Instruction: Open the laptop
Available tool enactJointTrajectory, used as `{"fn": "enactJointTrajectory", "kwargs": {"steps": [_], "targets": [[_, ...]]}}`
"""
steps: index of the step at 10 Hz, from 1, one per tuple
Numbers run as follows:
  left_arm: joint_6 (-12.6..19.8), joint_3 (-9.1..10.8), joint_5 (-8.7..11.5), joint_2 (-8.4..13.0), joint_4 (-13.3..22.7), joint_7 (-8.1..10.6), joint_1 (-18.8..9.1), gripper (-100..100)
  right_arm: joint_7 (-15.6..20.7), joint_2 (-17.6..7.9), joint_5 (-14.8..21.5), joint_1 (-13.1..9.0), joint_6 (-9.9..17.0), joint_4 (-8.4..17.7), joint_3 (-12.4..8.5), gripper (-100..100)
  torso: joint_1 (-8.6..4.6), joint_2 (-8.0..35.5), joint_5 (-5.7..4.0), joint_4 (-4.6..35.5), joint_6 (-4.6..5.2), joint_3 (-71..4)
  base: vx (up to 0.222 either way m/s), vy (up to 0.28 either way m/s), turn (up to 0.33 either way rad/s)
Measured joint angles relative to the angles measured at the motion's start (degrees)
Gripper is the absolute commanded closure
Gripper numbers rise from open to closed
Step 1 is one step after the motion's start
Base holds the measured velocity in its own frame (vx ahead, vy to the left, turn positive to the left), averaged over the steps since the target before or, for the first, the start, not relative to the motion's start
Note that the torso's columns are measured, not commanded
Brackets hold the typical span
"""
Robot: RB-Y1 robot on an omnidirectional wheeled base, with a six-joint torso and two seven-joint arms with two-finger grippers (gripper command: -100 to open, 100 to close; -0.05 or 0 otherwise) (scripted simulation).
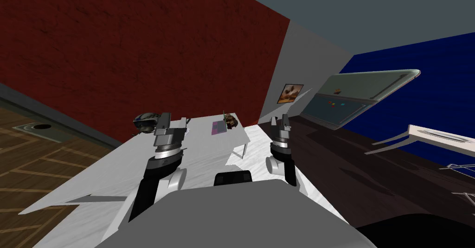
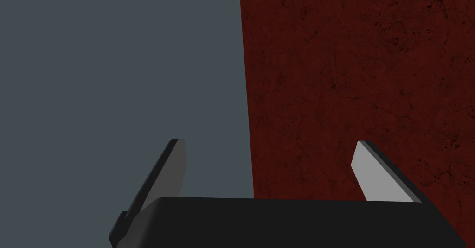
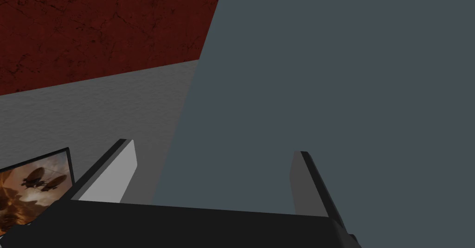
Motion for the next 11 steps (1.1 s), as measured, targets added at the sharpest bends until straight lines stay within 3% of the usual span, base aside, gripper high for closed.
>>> {"fn": "enactJointTrajectory", "kwargs": {"steps": [2,9,10,11], "targets": [[0.00,0.00,0.00,0.00,0.00,0.00,0.00,0,0.00,0.00,0.00,0.00,0.00,0.00,0.00,0,0.00,5.97,0.00,6.00,0.00,-12.00,0.000,0.000,0.000],[-0.01,0.00,0.00,0.00,-0.02,0.00,0.00,0,0.00,0.00,0.00,0.00,-0.01,-0.02,0.00,0,0.00,35.39,0.00,35.37,0.00,-70.73,0.000,0.000,0.000],[-0.01,0.00,0.00,0.00,-0.02,0.00,0.00,-100,0.00,0.00,0.00,0.00,-0.01,-0.02,0.00,0,0.00,39.62,0.00,39.60,0.00,-79.19,0.013,-0.011,-0.082],[0.45,0.32,-0.12,1.10,0.27,-0.06,-0.19,-100,0.00,0.00,0.00,0.00,0.00,0.00,0.00,0,-0.02,41.53,0.00,41.48,0.02,-83.15,0.013,-0.024,-0.105]]}}
